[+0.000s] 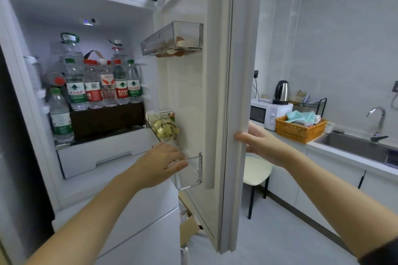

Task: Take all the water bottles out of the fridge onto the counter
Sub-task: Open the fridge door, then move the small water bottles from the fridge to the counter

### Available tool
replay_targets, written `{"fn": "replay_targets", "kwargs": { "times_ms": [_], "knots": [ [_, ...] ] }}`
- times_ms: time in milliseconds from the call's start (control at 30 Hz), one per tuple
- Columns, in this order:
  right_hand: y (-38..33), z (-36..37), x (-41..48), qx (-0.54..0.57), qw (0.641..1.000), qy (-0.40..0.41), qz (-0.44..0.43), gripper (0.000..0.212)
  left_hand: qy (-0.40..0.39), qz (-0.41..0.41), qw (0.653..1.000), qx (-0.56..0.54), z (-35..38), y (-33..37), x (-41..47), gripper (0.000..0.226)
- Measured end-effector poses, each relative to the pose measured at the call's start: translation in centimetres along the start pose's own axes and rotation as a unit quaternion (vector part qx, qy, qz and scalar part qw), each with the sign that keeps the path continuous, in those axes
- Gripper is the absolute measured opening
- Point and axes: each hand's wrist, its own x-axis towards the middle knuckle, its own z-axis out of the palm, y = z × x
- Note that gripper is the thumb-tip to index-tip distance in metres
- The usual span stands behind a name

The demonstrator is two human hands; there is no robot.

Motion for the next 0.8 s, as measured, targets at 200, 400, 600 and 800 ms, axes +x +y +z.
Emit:
{"fn": "replay_targets", "kwargs": {
  "times_ms": [200,400,600,800],
  "knots": [
    [1.5,-0.9,-1.4,0.074,0.995,0.062,-0.004,0.038,-0.028,0.026,0.999,0.022,1.0,1.6,1.8,0.061],
    [4.2,-1.0,-0.8,0.083,0.969,0.232,0.022,0.041,-0.011,0.033,0.998,0.050,3.1,3.6,4.7,0.066],
    [6.2,-3.0,0.2,0.008,0.944,0.324,0.055,0.038,-0.003,-0.003,0.998,0.069,5.2,5.8,8.0,0.057],
    [8.9,-6.1,0.7,-0.073,0.931,0.357,0.037,0.032,0.025,-0.030,0.994,0.098,6.9,7.8,11.0,0.073]
  ]
}}
